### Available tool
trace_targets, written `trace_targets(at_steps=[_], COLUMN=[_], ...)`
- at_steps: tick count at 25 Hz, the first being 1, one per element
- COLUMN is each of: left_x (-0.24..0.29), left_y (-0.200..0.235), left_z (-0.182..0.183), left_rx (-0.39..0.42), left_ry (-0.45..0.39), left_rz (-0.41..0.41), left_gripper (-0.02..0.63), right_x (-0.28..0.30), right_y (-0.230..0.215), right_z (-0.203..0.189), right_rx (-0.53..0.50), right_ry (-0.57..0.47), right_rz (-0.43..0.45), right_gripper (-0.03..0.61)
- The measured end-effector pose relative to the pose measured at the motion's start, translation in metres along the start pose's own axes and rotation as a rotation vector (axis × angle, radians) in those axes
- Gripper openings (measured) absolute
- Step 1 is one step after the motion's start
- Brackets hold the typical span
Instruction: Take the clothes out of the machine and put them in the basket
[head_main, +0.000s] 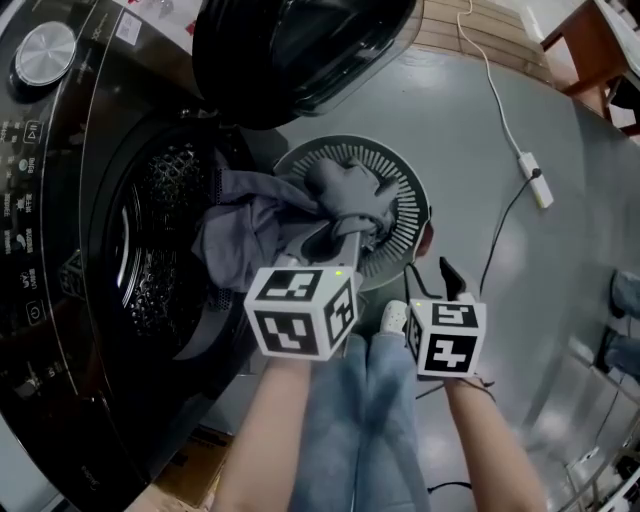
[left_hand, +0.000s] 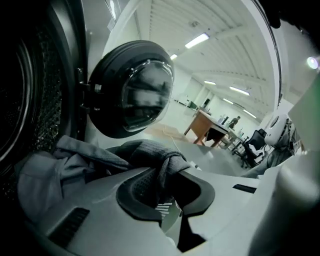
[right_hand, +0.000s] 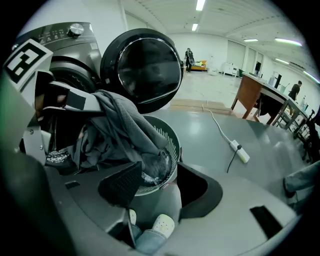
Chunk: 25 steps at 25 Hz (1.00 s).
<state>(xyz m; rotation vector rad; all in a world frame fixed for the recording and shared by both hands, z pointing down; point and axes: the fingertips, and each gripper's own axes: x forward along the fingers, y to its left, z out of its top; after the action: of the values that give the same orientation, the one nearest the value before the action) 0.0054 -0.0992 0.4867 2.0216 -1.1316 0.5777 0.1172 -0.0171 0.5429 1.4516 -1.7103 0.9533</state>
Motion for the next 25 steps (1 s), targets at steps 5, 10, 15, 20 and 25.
trace_targets(at_steps=[5, 10, 15, 20, 25], left_x=[0.009, 0.005, -0.008, -0.024, -0.041], left_y=[0.017, 0.036, 0.068, 0.098, 0.118], left_z=[-0.019, -0.032, -0.036, -0.041, -0.047], left_rx=[0.063, 0.119, 0.141, 0.133, 0.107], left_ry=[0.078, 0.125, 0.128, 0.139, 0.148], left_rz=[0.102, 0.179, 0.268, 0.325, 0.363], left_gripper=[0.284, 0.313, 0.351, 0.36, 0.36], right_x=[0.0, 0.0, 0.001, 0.004, 0.004], right_y=[-0.003, -0.002, 0.002, 0.007, 0.015], right_z=[-0.004, -0.01, -0.011, -0.008, -0.002], right_rx=[0.002, 0.004, -0.014, -0.03, -0.038], right_ry=[0.008, 0.017, 0.021, 0.021, 0.02], right_rz=[0.002, 0.006, 0.012, 0.015, 0.02], right_gripper=[0.221, 0.221, 0.221, 0.219, 0.219])
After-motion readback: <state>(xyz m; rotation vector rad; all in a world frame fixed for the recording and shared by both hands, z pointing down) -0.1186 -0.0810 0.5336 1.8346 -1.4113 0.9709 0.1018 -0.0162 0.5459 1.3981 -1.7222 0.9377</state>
